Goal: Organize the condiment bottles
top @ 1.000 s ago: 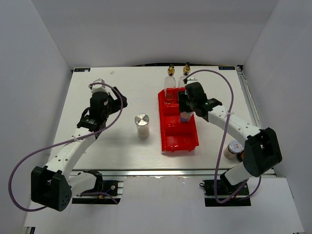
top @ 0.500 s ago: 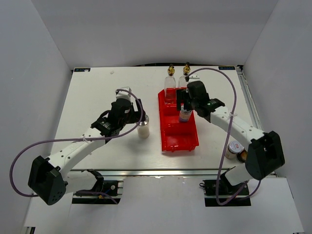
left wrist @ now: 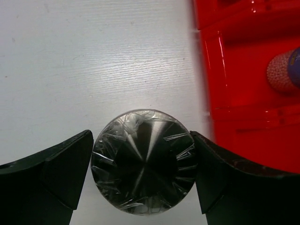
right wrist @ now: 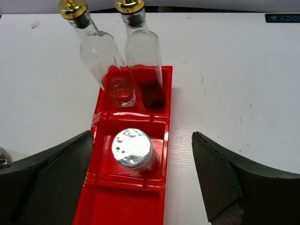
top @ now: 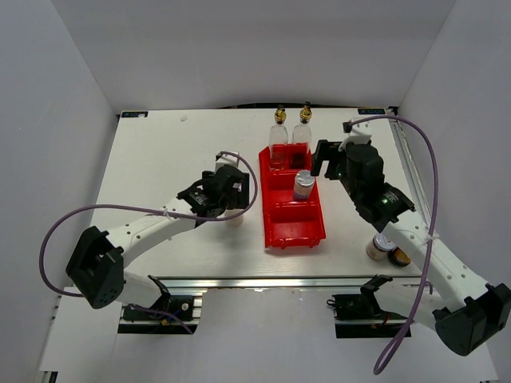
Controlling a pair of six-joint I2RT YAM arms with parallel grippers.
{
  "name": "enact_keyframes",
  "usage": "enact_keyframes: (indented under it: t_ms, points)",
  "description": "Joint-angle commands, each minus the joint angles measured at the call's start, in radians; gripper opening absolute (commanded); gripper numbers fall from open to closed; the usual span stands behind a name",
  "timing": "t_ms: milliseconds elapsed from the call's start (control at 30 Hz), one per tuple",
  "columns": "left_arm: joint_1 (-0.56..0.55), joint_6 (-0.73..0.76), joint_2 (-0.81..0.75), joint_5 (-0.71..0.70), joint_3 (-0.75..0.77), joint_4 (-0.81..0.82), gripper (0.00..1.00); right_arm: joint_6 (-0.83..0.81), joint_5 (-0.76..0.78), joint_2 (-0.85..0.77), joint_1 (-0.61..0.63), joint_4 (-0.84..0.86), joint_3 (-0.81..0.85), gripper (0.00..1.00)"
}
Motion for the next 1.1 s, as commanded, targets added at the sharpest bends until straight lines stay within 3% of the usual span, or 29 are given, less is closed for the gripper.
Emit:
enact_keyframes:
  t_ms: [0, 33, 167, 233, 267, 367, 567, 800, 933, 1067]
  points:
    - [-0.019, 0.018, -0.003, -0.058, 0.058, -0.032, 0.90, 0.017, 0.089, -0.039, -0.001, 0.021, -0.027, 0.89]
    - [-0.024, 0.021, -0.001, -0.057, 0.063, -0.029, 0.74, 0.021, 0.097, -0.048, 0.000, 0.013, -0.037, 0.89]
    - [-0.050, 0.038, -0.014, -0.044, 0.093, -0.009, 0.38, 0.039, 0.155, -0.079, -0.003, -0.037, -0.059, 0.89]
    - [-0.061, 0.056, -0.015, -0.032, 0.126, 0.004, 0.29, 0.062, 0.195, -0.091, -0.003, -0.056, -0.068, 0.89]
    - [-0.064, 0.062, -0.014, -0.034, 0.144, 0.006, 0.17, 0.083, 0.244, -0.103, -0.004, -0.075, -0.077, 0.89]
    - [-0.072, 0.092, -0.008, -0.021, 0.216, 0.036, 0.04, 0.141, 0.316, -0.132, -0.033, -0.129, -0.080, 0.90]
    - [-0.078, 0.150, 0.060, 0.111, 0.337, 0.129, 0.04, 0.162, 0.299, -0.155, -0.166, -0.229, -0.047, 0.89]
    - [-0.082, 0.185, 0.210, 0.175, 0.452, 0.152, 0.03, 0.179, 0.310, -0.135, -0.249, -0.322, 0.002, 0.89]
    - [-0.082, 0.196, 0.285, 0.218, 0.506, 0.138, 0.03, 0.177, 0.357, -0.085, -0.283, -0.456, 0.131, 0.89]
    - [-0.082, 0.211, 0.339, 0.219, 0.499, 0.187, 0.06, 0.205, 0.368, -0.091, -0.294, -0.513, 0.145, 0.89]
